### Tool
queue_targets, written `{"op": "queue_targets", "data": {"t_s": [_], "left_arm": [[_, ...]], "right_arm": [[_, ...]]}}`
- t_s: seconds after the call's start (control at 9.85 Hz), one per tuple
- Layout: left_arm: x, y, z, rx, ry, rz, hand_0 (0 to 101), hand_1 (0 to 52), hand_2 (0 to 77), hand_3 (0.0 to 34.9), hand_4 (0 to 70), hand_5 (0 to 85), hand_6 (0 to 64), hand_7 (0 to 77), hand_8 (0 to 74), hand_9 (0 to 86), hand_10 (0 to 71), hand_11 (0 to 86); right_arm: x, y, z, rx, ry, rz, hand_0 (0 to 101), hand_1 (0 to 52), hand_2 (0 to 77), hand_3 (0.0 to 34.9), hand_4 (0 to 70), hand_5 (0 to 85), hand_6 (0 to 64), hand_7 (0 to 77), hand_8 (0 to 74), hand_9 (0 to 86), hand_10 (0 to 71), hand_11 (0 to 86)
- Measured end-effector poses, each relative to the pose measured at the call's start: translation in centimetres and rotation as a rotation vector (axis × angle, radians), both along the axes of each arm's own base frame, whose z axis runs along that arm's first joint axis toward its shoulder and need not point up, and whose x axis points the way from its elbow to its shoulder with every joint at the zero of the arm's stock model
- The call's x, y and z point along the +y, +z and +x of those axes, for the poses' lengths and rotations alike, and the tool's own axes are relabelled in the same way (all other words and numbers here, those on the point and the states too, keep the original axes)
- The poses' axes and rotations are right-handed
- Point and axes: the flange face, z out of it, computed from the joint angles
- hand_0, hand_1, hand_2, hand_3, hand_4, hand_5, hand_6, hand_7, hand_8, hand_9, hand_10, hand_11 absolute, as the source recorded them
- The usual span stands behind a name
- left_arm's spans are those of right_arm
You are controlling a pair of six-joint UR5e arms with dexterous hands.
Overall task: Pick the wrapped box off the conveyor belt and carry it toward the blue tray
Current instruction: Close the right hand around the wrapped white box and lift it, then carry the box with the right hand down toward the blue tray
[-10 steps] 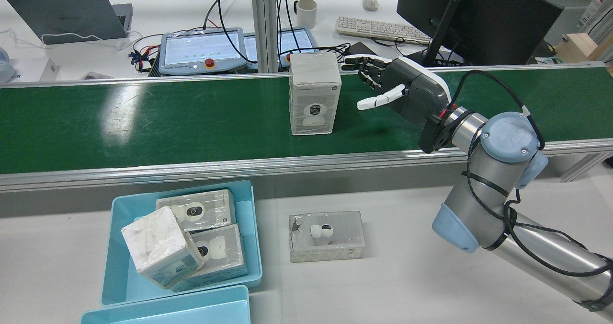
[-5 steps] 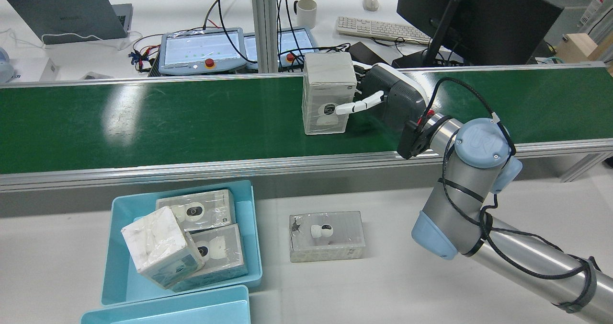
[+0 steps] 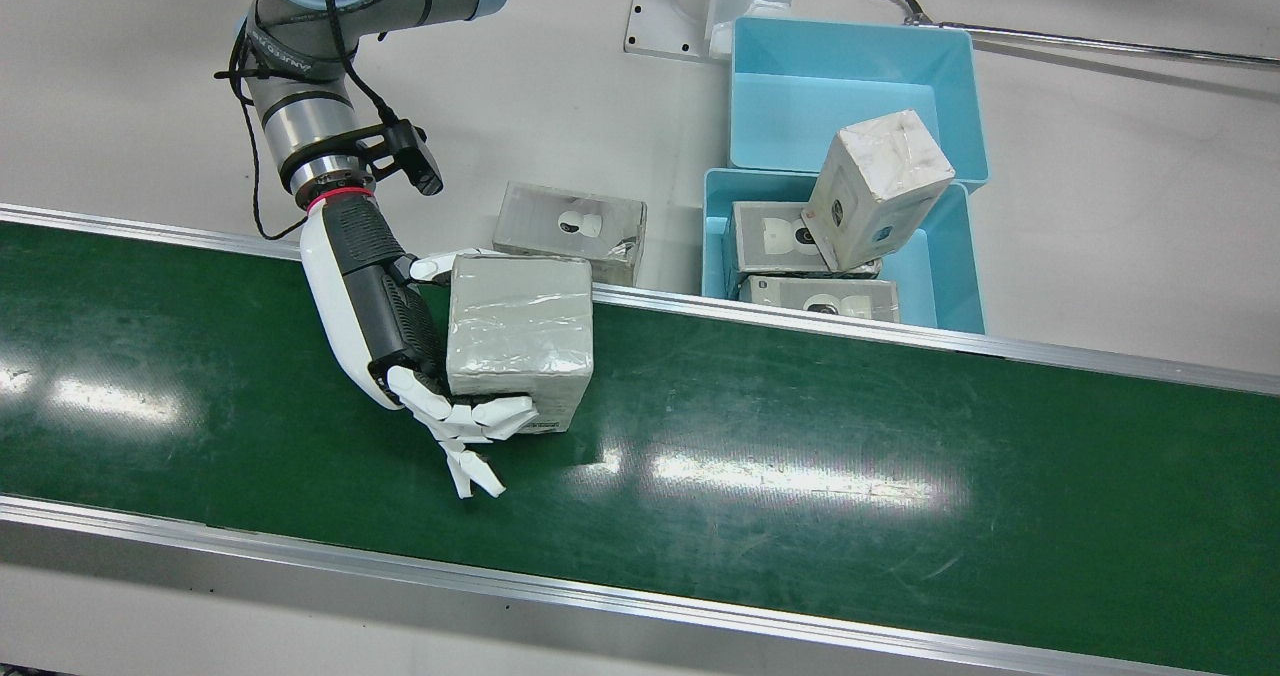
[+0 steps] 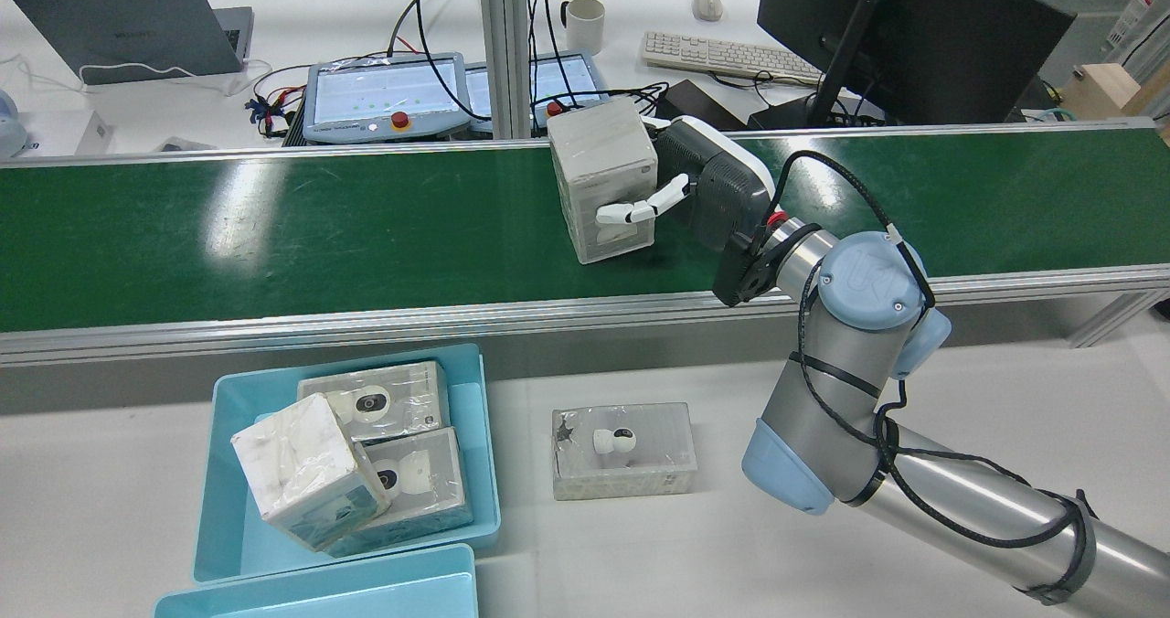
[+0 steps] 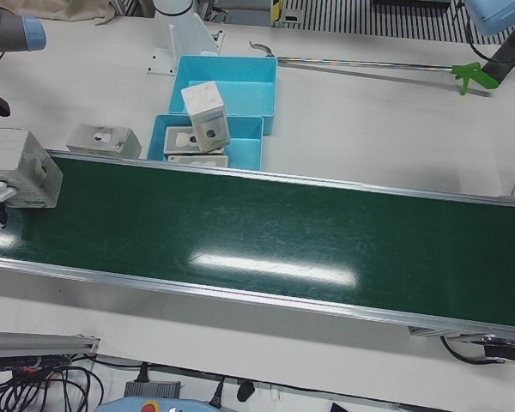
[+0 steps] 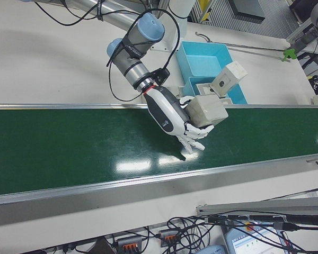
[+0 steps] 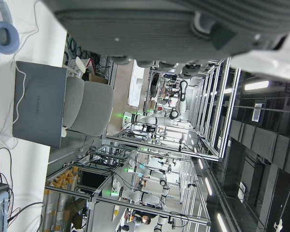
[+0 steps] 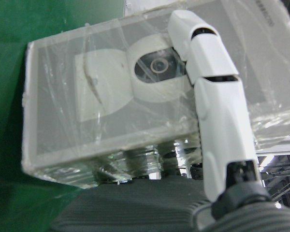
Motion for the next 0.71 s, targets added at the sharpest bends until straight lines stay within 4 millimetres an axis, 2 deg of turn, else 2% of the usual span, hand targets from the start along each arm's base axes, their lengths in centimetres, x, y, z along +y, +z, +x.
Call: {"op": "queue_targets", "data": {"t_s": [0.1, 0.2, 0.3, 0.41, 0.51, 0.61, 0.71], "left_arm": [[0.0, 0.0, 0.0, 0.000, 0.000, 0.000, 0, 0.0, 1.1, 0.0, 0.0, 0.5, 0.0, 0.5, 0.5, 0.0, 0.0, 0.5], [0.0, 0.0, 0.0, 0.000, 0.000, 0.000, 0, 0.0, 1.1, 0.0, 0.0, 0.5, 0.0, 0.5, 0.5, 0.0, 0.5, 0.0], [0.0, 0.0, 0.0, 0.000, 0.000, 0.000, 0, 0.0, 1.1, 0.0, 0.0, 0.5, 0.0, 0.5, 0.5, 0.0, 0.5, 0.0], [0.0, 0.0, 0.0, 0.000, 0.000, 0.000, 0, 0.0, 1.1, 0.0, 0.0, 0.5, 0.0, 0.5, 0.5, 0.0, 0.5, 0.0], [0.0, 0.0, 0.0, 0.000, 0.000, 0.000, 0, 0.0, 1.1, 0.0, 0.0, 1.1, 0.0, 0.5, 0.5, 0.0, 0.5, 0.0], [0.0, 0.0, 0.0, 0.000, 0.000, 0.000, 0, 0.0, 1.1, 0.0, 0.0, 1.1, 0.0, 0.5, 0.5, 0.0, 0.5, 0.0], [0.0, 0.0, 0.0, 0.000, 0.000, 0.000, 0, 0.0, 1.1, 0.0, 0.0, 1.1, 0.0, 0.5, 0.5, 0.0, 0.5, 0.0]], "right_arm": [[0.3, -0.3, 0.4, 0.012, 0.011, -0.017, 56, 18.5, 29.5, 5.9, 31.6, 32.2, 20.2, 38.7, 16.4, 23.5, 3.8, 1.6], [0.7, -0.5, 0.9, 0.031, 0.017, -0.037, 58, 18.5, 29.5, 2.5, 31.6, 32.2, 20.2, 38.7, 16.4, 23.5, 10.4, 8.2], [1.1, -0.8, 1.7, 0.045, 0.023, -0.052, 54, 9.8, 33.8, 0.9, 37.6, 33.3, 24.0, 42.5, 33.3, 37.6, 18.0, 17.5], [1.6, -1.6, 2.6, 0.044, 0.029, -0.051, 54, 9.8, 33.8, 0.9, 37.6, 33.3, 24.0, 42.5, 33.3, 37.6, 25.6, 25.6], [2.8, -3.3, 3.4, 0.027, 0.026, -0.030, 54, 5.4, 36.0, 0.9, 39.8, 33.8, 26.2, 44.2, 36.5, 39.3, 32.2, 32.2], [4.9, -5.4, 3.7, 0.019, 0.020, -0.002, 53, 2.2, 36.0, 1.0, 42.5, 36.0, 30.5, 48.5, 41.5, 44.2, 38.7, 37.6], [7.4, -7.3, 3.5, 0.015, 0.017, 0.022, 50, 2.2, 36.0, 1.0, 44.2, 37.1, 33.8, 55.1, 47.5, 50.2, 45.8, 44.2]]}}
